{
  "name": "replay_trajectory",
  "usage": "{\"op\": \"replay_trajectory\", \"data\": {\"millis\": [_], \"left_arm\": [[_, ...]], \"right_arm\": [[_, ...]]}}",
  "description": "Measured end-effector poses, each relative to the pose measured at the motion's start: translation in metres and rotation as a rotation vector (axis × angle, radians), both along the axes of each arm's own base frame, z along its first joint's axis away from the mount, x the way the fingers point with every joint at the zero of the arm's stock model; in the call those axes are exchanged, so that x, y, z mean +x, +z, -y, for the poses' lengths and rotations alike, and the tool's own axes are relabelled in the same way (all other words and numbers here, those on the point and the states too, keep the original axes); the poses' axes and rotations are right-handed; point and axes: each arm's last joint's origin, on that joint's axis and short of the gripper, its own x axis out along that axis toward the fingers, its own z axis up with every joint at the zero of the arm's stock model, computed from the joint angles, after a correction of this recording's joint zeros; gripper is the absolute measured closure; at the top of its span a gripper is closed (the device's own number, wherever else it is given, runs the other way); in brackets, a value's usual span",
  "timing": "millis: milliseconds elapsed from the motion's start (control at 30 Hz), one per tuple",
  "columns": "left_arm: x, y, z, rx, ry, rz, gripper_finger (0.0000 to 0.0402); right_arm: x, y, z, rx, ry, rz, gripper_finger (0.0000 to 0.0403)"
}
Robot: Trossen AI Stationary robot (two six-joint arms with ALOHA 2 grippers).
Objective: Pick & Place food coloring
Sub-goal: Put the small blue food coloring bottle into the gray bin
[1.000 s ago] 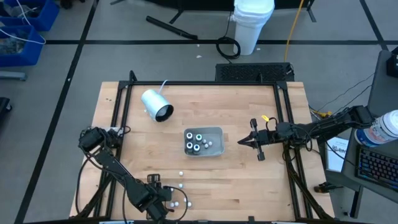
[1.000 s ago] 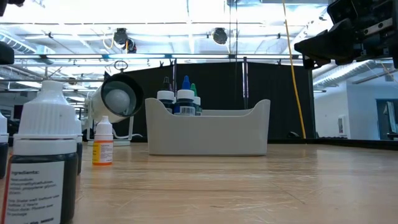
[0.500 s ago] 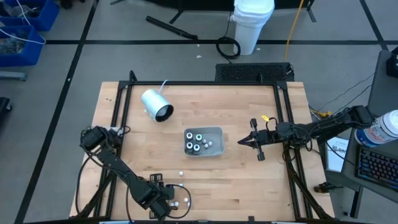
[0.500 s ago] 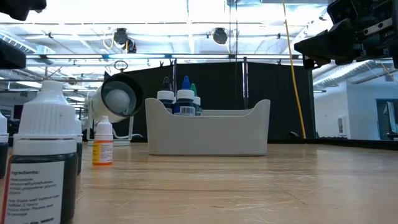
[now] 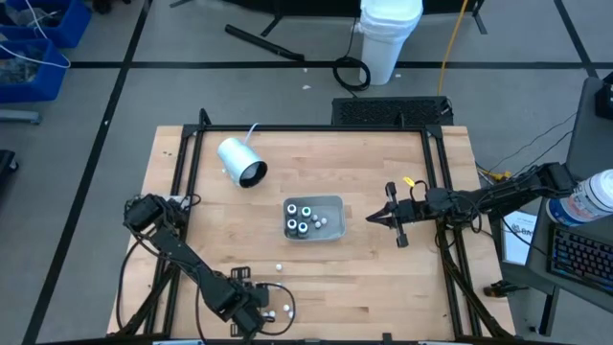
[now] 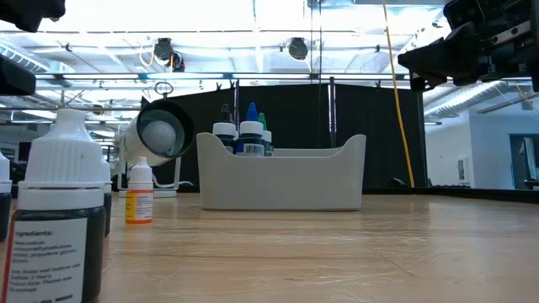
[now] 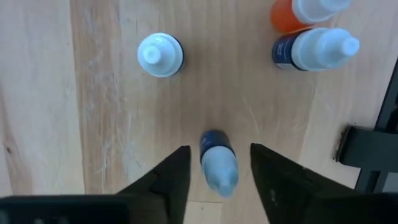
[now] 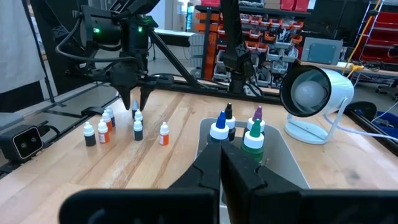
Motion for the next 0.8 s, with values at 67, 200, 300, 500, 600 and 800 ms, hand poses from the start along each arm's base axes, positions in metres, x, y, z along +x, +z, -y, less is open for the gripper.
{"op": "replay_trajectory", "data": {"millis": [67, 200, 300, 500, 600, 800], "left_arm": [[0.001, 0.000, -0.001, 0.000, 0.002, 0.000, 0.0264], [0.002, 0.000, -0.002, -0.002, -0.004, -0.002, 0.0308], [0.004, 0.000, -0.004, -0.005, -0.014, -0.004, 0.0328], [0.008, 0.000, -0.008, -0.038, -0.039, -0.033, 0.0321], [0.008, 0.005, -0.011, -0.038, -0.067, -0.035, 0.0316], [-0.001, 0.038, -0.023, -0.009, -0.085, 0.045, 0.0331]], "right_arm": [[0.000, 0.000, 0.000, 0.000, 0.000, 0.000, 0.0403], [0.000, 0.000, 0.000, 0.000, 0.000, -0.001, 0.0403], [0.000, 0.000, 0.000, 0.002, 0.000, -0.005, 0.0403], [0.000, -0.001, 0.000, 0.004, 0.000, -0.006, 0.0403], [0.000, -0.001, 0.000, 0.027, -0.001, -0.010, 0.0403], [0.000, -0.001, 0.000, 0.027, -0.001, -0.017, 0.0403]]}}
